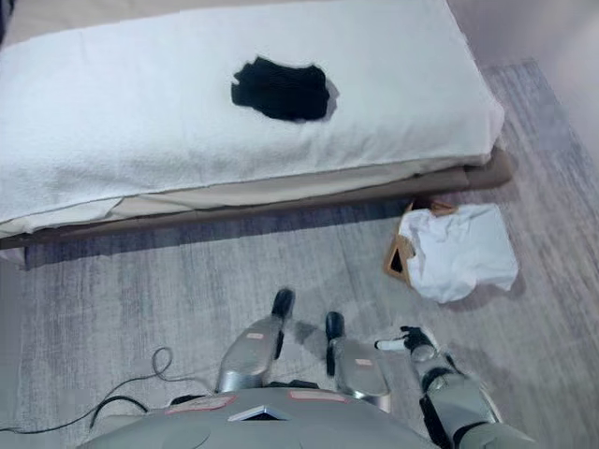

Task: Put the clothes on the bed into the basket.

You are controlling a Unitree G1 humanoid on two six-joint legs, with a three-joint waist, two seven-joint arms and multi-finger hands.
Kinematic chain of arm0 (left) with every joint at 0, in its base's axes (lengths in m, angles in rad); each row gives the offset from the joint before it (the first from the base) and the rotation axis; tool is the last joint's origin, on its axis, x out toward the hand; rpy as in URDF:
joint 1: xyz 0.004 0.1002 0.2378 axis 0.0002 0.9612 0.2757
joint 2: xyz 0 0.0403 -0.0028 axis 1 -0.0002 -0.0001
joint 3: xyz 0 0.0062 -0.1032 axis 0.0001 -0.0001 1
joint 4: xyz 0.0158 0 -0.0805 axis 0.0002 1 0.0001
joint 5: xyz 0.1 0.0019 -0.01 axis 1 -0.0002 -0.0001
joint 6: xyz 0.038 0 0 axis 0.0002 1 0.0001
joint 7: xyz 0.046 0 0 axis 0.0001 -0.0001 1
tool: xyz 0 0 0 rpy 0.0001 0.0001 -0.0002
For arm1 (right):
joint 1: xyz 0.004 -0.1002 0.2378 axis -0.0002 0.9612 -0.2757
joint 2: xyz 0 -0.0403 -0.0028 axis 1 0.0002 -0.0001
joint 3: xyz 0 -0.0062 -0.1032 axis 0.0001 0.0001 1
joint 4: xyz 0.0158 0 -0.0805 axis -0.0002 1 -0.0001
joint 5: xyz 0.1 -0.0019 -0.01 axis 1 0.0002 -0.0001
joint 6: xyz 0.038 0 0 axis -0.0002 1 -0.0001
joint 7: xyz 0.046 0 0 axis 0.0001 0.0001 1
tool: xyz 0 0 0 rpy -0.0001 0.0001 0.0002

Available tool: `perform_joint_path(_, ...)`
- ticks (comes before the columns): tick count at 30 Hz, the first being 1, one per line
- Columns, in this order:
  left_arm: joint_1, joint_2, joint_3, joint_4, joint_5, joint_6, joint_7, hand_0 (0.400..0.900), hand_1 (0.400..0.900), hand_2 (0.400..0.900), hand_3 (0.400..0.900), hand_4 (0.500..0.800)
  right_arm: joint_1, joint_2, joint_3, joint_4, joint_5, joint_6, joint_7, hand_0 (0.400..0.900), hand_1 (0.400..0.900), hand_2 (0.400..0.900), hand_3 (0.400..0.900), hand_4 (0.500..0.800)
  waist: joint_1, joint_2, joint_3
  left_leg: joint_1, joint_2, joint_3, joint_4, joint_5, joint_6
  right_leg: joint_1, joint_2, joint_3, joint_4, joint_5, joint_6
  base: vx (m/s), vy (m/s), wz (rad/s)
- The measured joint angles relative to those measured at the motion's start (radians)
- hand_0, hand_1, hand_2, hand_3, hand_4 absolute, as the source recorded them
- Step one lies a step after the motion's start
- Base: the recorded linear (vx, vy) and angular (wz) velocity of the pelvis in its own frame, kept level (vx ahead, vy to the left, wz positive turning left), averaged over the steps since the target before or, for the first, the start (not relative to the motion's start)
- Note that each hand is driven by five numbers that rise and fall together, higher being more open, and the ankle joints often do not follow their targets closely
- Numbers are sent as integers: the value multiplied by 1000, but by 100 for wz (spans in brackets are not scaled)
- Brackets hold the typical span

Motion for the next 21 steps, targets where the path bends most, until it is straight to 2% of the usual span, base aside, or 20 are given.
perform_joint_path(1,16,22,12,-8,0,-1,1,900,900,900,900,800,21,21,0,4,0,-1,8,900,900,900,900,800,2,-55,-29,-39,-34,24,91,-36,21,67,-58,50,-109,-63,-27,593,341,-13)
perform_joint_path(2,9,13,16,-5,0,2,4,900,900,900,900,800,28,16,-16,-9,0,-1,9,900,900,900,900,800,-11,-54,-46,-103,-33,18,190,-69,31,138,-60,66,-234,-122,-64,613,313,6)
perform_joint_path(3,-2,4,22,11,-1,1,-1,900,900,900,900,800,33,16,-17,-1,1,2,5,900,900,900,900,800,-12,-50,-60,-134,-48,11,212,-69,34,158,-91,34,-307,-111,-99,528,235,2)
perform_joint_path(4,-6,-8,22,11,-2,1,0,900,900,900,900,800,32,16,-14,30,1,2,5,900,900,900,900,800,-8,-51,-73,-141,-61,-1,178,-62,44,182,-120,22,-368,-104,-103,480,219,10)
perform_joint_path(5,-1,-26,18,13,-2,2,0,900,900,900,900,800,42,5,-14,30,4,7,10,900,900,900,900,800,-4,-46,-88,-111,-61,-1,110,-67,62,228,-143,4,-422,-70,-91,489,247,2)
perform_joint_path(6,8,-39,6,2,-3,6,-3,900,900,900,900,800,55,-5,-15,37,9,11,10,900,900,900,900,800,-8,-24,-92,-65,-48,22,48,-7,44,224,-141,7,-300,0,2,454,284,6)
perform_joint_path(7,12,-31,-8,-12,-3,7,-2,900,900,900,900,800,62,-1,-13,24,9,7,13,900,900,900,900,800,-22,-39,-97,-58,-70,41,18,-5,60,194,-169,13,-169,-16,40,438,310,9)
perform_joint_path(8,4,-21,-18,-36,-4,-1,-5,900,900,900,900,800,66,1,-10,11,9,7,16,900,900,900,900,800,-27,-57,-112,-42,-88,45,10,-1,93,151,-174,-3,-84,49,54,434,321,29)
perform_joint_path(9,-21,-13,-23,-50,-4,-9,-6,900,900,900,900,800,56,0,-3,-2,10,8,16,900,900,900,900,800,-33,-42,-111,-31,-93,48,7,4,109,122,-164,-21,-34,109,62,490,331,55)
perform_joint_path(10,-39,-8,-34,-62,-4,-13,-6,900,900,900,900,800,51,-5,5,-13,11,7,14,900,900,900,900,800,-55,-20,-106,-11,-88,22,-29,12,127,104,-144,-19,9,169,73,489,282,61)
perform_joint_path(11,-48,-2,-44,-68,-4,-19,-7,900,900,900,900,800,57,-9,7,-25,15,5,13,900,900,900,900,800,-84,-1,-103,37,-84,-13,-80,28,148,77,-119,-13,89,221,98,469,244,60)
perform_joint_path(12,-52,13,-54,-74,-4,-23,-8,900,900,900,900,800,54,-7,9,-42,19,-6,12,900,900,900,900,800,-118,16,-96,97,-85,-47,-148,45,161,52,-94,-21,153,211,116,450,172,49)
perform_joint_path(13,-61,26,-55,-74,-3,-23,-8,900,900,900,900,800,62,-7,9,-53,26,-14,13,900,900,900,900,800,-120,25,-88,136,-82,-57,-181,55,183,21,-99,-60,163,173,100,437,117,48)
perform_joint_path(14,-66,36,-60,-74,-3,-21,-8,900,900,900,900,800,60,-9,9,-58,30,-17,12,900,900,900,900,800,-133,32,-83,161,-79,-70,-199,52,182,-9,-107,-130,117,136,64,427,62,42)
perform_joint_path(15,-71,39,-58,-74,-3,-22,-7,900,900,900,900,800,47,-13,7,-57,34,-20,7,900,900,900,900,800,-146,50,-76,176,-66,-82,-213,54,184,-14,-109,-219,-14,116,40,404,13,41)
perform_joint_path(16,-74,43,-60,-74,-2,-23,-8,900,900,900,900,800,42,-20,0,-58,42,-21,7,900,900,900,900,800,-162,54,-74,183,-60,-84,-216,52,184,-43,-104,-247,-116,122,42,403,-26,47)
perform_joint_path(18,-79,46,-61,-66,2,-21,-9,900,900,900,900,800,35,-29,-30,-57,48,-20,5,900,900,900,900,800,-183,56,-56,213,-57,-100,-224,42,183,-76,-108,-263,-352,160,68,414,-67,65)
perform_joint_path(19,-79,45,-57,-61,8,-21,-11,900,900,900,900,800,31,-31,-38,-55,51,-18,5,900,900,900,900,800,-190,55,-45,213,-60,-112,-230,40,180,-71,-121,-265,-445,209,79,377,-71,65)
perform_joint_path(20,-80,43,-59,-57,10,-20,-15,900,900,900,900,800,34,-31,-46,-54,52,-16,4,900,900,900,900,800,-199,53,-38,217,-63,-142,-229,33,169,-73,-138,-258,-506,239,95,346,-85,57)
perform_joint_path(21,-78,45,-59,-55,10,-24,-22,900,900,900,900,800,45,-23,-50,-43,53,-11,4,900,900,900,900,800,-208,33,-34,223,-71,-173,-238,27,160,-73,-154,-253,-515,238,102,327,-99,41)
